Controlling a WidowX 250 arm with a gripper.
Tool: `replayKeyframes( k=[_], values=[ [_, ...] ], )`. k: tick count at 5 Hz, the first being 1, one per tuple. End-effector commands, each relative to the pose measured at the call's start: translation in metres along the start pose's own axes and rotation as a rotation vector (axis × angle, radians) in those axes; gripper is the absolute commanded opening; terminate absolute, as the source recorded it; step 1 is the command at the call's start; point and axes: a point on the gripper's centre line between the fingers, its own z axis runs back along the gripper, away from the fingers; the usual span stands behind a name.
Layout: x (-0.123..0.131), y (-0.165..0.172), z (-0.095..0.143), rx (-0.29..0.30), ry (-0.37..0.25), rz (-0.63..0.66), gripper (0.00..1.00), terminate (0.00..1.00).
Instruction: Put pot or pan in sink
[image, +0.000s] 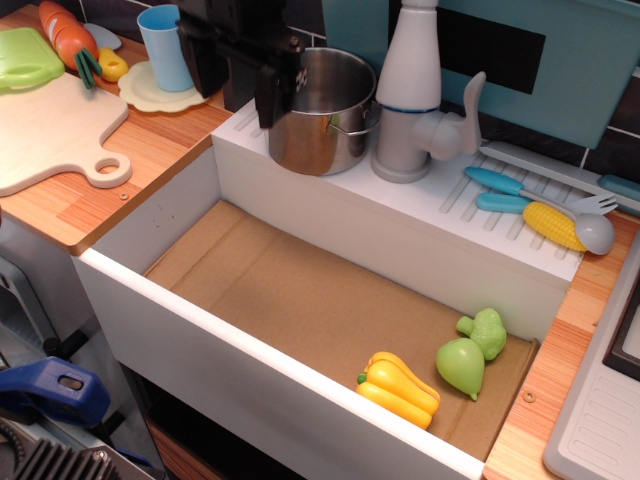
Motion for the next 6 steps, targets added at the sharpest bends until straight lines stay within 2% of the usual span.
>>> replayKeyframes(
  k=[1, 2, 3, 6],
  values=[
    [0.018, 0.002, 0.014, 0.008, -0.129, -0.171, 1.00, 0.00],
    [0.029, 0.001, 0.013, -0.013, -0.182, -0.236, 1.00, 0.00],
    [0.037, -0.005, 0.012, -0.004, -0.235, -0.288, 1.00, 0.00],
    [0.051, -0.020, -0.015, -0.118, -0.309, -0.292, 1.00, 0.00]
  ],
)
